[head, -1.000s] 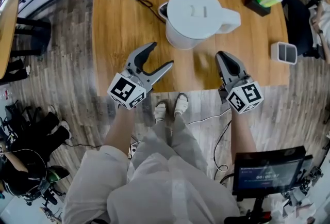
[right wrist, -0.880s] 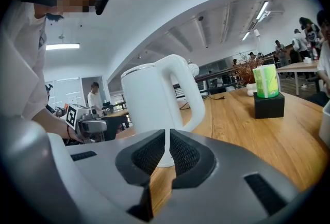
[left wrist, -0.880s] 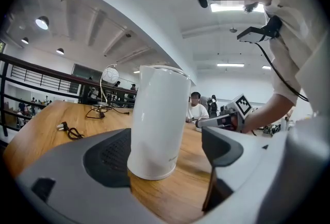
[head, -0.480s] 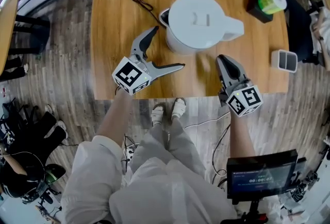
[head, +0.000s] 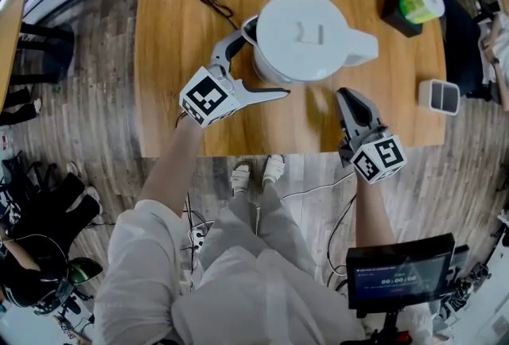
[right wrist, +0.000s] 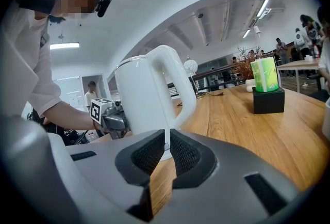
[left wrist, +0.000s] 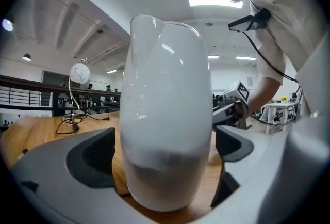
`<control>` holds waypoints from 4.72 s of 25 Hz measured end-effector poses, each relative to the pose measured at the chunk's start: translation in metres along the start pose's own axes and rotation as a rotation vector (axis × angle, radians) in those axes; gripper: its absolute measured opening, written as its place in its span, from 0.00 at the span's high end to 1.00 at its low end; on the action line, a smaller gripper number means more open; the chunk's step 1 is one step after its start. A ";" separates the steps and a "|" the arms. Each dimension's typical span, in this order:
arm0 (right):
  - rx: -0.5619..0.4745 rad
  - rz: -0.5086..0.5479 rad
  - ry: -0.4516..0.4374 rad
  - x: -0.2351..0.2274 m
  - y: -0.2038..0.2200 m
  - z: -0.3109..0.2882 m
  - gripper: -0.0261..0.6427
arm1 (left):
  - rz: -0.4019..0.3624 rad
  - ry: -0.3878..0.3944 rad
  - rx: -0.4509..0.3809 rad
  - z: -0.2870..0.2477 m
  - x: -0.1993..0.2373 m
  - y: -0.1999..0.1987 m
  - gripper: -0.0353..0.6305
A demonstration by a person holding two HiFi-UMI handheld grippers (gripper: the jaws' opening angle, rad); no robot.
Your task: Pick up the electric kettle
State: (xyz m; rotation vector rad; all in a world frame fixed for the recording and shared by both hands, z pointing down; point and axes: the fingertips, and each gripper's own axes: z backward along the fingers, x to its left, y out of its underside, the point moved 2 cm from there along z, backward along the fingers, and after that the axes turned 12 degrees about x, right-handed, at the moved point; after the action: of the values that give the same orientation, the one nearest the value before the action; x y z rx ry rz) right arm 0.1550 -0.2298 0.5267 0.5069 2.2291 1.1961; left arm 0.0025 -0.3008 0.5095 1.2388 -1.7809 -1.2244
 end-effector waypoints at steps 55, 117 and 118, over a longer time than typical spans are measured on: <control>-0.026 0.472 -0.274 -0.027 -0.076 -0.040 0.80 | -0.042 0.152 -0.007 -0.017 0.007 -0.007 0.07; -0.115 0.520 -0.274 0.100 -0.178 0.097 0.81 | -0.105 0.135 -0.022 0.097 -0.078 -0.164 0.07; -0.117 0.519 -0.274 0.102 -0.178 0.100 0.81 | -0.104 0.135 -0.023 0.099 -0.081 -0.166 0.07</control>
State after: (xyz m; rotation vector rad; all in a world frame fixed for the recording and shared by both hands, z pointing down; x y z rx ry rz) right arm 0.1268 -0.2034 0.3015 1.1744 1.8342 1.3952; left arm 0.0012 -0.2124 0.3192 1.3824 -1.6190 -1.1854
